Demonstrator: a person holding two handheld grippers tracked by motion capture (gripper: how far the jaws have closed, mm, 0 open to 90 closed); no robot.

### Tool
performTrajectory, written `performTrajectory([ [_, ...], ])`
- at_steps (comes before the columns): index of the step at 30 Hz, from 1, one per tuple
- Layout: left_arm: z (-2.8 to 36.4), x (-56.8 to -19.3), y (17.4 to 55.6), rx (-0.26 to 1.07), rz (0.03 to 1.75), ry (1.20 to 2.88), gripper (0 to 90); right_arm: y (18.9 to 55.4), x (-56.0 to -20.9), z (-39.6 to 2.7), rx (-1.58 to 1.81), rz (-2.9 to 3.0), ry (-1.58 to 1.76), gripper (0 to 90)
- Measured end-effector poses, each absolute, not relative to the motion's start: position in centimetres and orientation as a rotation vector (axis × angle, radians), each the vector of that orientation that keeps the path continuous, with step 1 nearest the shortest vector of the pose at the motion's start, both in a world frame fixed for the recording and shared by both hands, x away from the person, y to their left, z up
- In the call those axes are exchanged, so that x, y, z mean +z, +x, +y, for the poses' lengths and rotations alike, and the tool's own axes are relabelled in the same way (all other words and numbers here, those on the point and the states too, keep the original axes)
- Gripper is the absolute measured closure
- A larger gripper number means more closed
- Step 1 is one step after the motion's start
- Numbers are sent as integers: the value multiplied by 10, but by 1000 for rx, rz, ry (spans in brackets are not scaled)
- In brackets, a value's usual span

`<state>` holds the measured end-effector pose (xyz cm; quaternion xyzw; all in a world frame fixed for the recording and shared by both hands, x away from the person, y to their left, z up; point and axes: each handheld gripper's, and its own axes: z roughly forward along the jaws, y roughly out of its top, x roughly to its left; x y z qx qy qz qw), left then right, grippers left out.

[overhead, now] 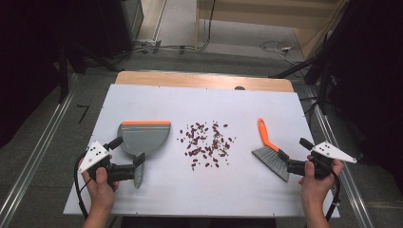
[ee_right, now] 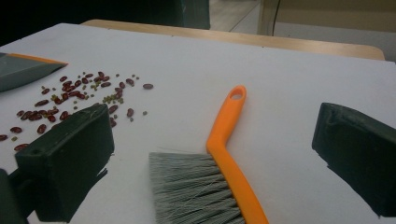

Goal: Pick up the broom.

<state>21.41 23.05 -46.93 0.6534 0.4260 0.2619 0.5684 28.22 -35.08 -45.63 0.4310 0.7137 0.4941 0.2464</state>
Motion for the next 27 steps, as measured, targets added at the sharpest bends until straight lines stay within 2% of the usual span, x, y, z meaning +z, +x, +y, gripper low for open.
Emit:
performTrajectory([
  [13, 230, -465, 219, 612, 993, 1534, 0, 287, -428, -329, 1307, 1937, 1123, 0],
  [27, 224, -464, 221, 598, 967, 1553, 0, 329, -398, -321, 1232, 1941, 1216, 0],
])
